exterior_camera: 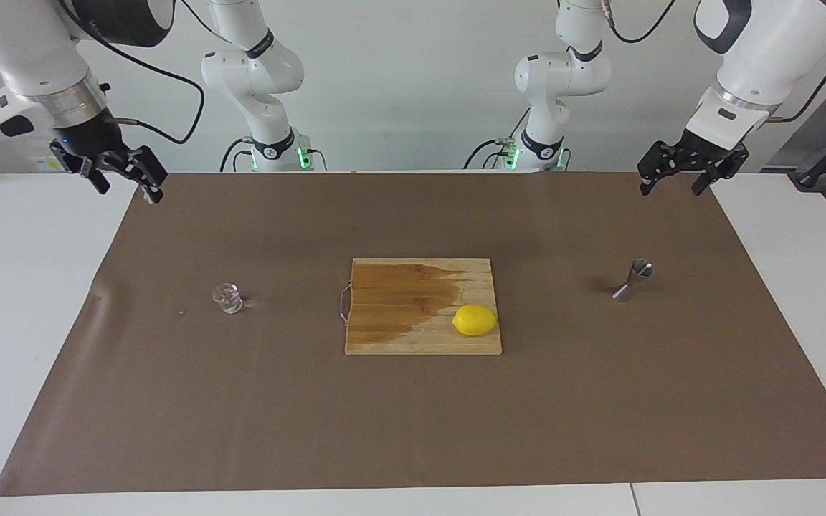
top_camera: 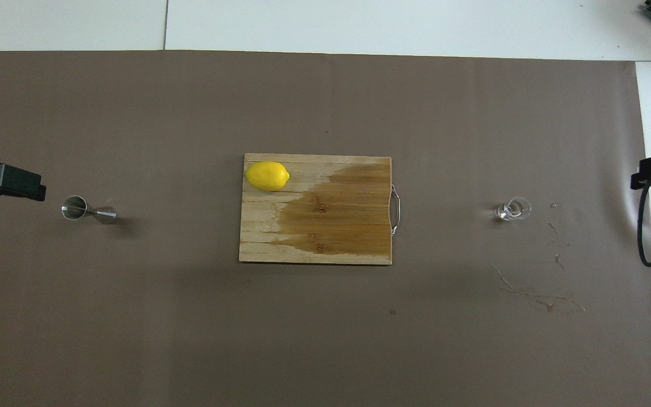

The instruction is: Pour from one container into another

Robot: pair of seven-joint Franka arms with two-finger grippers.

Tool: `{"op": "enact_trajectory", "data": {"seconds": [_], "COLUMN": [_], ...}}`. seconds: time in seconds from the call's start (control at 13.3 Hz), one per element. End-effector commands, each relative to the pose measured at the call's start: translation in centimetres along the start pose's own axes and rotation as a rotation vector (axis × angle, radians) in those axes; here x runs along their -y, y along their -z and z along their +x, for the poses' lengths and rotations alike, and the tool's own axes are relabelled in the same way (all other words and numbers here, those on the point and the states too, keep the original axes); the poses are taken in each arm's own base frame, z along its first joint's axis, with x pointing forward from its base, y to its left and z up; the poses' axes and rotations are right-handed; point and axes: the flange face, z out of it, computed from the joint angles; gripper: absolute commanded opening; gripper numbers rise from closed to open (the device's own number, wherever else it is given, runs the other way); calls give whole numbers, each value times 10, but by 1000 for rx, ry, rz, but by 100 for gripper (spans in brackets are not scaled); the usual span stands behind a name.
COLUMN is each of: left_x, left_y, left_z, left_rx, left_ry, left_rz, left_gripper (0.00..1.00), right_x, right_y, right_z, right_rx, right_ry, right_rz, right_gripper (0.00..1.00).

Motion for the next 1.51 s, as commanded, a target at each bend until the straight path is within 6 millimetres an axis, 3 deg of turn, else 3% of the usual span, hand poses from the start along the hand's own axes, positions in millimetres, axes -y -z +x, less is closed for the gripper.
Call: {"op": "enact_trajectory", "data": {"seconds": [0.0, 0.9, 1.13, 1.43], "left_x": [1, -2, 6, 39], "left_y": [2, -4, -18, -30], "left_z": [-8, -21, -30, -31], "left_rx": [-7, 56, 77, 108], "left_ry": [-2, 5, 32, 121], "left_rz": [19, -6, -58, -154], "left_gripper": [100, 100, 100, 100], "right_x": [4, 21, 21, 19], "right_y": [0, 2, 2, 4], "right_z": [-8, -11, -13, -13], "right_rx": [-2, -1, 3, 1], "right_ry": [12, 59, 56, 59], "right_rz": [-8, -11, -10, -9], "right_gripper": [100, 100, 100, 100]}}
